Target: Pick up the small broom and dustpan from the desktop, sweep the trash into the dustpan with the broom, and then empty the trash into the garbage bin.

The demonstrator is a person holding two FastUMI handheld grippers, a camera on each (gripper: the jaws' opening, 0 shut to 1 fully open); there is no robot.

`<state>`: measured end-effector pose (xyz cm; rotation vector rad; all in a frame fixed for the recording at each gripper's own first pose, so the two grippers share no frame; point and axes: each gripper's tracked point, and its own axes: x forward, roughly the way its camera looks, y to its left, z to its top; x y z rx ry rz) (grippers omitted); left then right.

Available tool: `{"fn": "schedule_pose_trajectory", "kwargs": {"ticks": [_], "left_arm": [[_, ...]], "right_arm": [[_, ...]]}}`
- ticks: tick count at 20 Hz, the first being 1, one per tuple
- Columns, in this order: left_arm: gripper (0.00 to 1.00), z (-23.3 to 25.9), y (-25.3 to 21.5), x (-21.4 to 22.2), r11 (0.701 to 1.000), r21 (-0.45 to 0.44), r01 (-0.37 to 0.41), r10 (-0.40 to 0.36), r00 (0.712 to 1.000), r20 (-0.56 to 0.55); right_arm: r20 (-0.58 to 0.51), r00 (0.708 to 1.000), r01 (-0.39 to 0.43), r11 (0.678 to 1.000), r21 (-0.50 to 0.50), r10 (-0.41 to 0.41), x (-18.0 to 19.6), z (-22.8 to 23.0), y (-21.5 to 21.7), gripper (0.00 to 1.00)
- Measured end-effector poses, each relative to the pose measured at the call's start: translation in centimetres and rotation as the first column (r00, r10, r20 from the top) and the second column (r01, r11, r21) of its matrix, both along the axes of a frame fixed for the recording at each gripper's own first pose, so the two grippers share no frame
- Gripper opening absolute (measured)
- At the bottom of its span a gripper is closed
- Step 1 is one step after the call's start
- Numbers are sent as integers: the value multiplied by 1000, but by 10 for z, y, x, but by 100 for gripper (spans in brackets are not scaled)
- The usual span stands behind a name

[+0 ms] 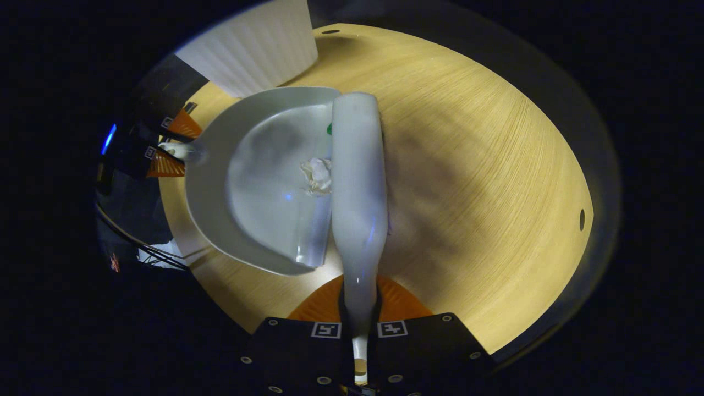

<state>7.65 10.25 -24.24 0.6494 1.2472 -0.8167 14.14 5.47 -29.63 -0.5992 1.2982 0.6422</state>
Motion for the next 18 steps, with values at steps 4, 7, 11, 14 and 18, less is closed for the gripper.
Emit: {"fn": "schedule_pose_trajectory", "kwargs": {"ticks": [4,7,11,14,18], "left_arm": [[25,5,1,-2,1000,-4,0,0,1000,2],[25,4,4,-2,1000,-14,-26,26,1000,6],[25,12,1,-8,999,-21,-32,33,999,35],[25,26,-7,-18,999,-37,-24,25,999,30],[25,56,-24,-19,997,-66,-28,33,997,72]], "right_arm": [[-36,999,-15,999,37,17,5,2,2,9],[0,996,94,993,73,-95,14,10,-5,9],[52,972,227,972,55,-230,21,7,-34,9],[74,949,305,952,34,-307,26,-7,-53,9],[71,926,373,928,-13,-371,25,-42,-58,9]]}}
